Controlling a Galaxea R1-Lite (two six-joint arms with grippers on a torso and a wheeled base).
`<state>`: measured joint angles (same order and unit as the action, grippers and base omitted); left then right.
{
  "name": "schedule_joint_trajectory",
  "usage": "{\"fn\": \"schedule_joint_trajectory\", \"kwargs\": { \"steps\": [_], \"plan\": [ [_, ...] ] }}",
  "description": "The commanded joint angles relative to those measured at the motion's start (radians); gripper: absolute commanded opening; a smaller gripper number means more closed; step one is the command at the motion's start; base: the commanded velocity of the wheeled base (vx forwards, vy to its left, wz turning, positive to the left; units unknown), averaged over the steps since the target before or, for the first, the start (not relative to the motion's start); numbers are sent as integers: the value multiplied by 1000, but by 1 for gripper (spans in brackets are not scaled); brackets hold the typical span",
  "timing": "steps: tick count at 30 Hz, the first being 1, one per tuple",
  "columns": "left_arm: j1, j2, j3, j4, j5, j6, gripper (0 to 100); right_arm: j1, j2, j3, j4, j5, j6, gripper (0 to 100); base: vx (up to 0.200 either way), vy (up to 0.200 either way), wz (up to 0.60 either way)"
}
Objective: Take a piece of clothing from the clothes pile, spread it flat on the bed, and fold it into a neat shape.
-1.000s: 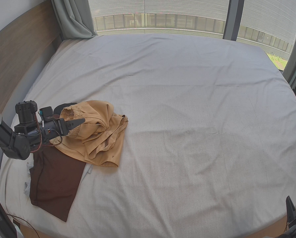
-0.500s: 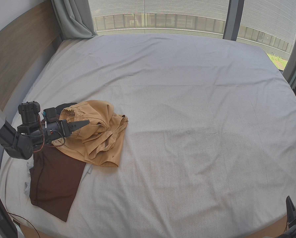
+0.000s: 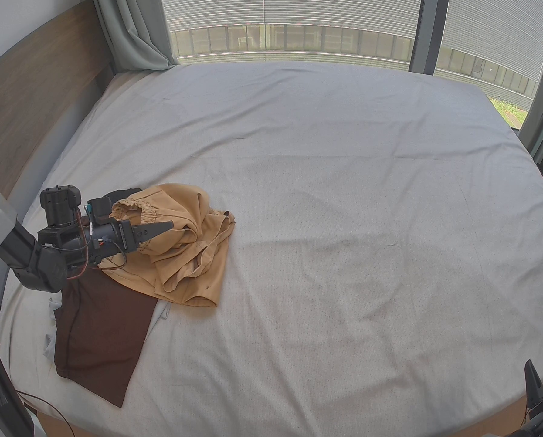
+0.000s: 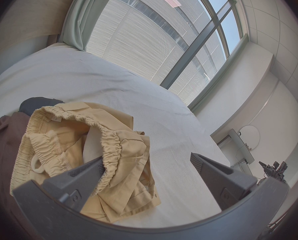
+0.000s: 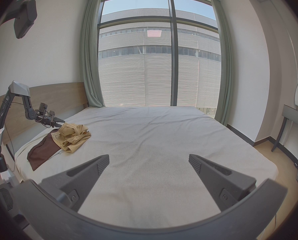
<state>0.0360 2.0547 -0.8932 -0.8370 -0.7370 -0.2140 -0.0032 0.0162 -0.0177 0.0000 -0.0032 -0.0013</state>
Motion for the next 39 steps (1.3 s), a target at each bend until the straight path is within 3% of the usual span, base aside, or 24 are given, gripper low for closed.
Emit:
{"fn": "schedule_joint_trajectory", "kwargs": {
  "steps": [1, 31, 32, 39],
  "plan": [
    [-14, 25, -20, -1, 7, -1, 100, 0, -16, 18, 0, 0, 0, 100, 0, 0, 0],
    [-44, 111, -98, -8, 70, 1, 100, 0, -16, 18, 0, 0, 0, 100, 0, 0, 0],
    [-42, 113, -99, -8, 71, 1, 0, 0, -16, 18, 0, 0, 0, 100, 0, 0, 0],
    [-34, 124, -102, -8, 76, 1, 0, 0, -16, 18, 0, 0, 0, 100, 0, 0, 0]
  ]
}}
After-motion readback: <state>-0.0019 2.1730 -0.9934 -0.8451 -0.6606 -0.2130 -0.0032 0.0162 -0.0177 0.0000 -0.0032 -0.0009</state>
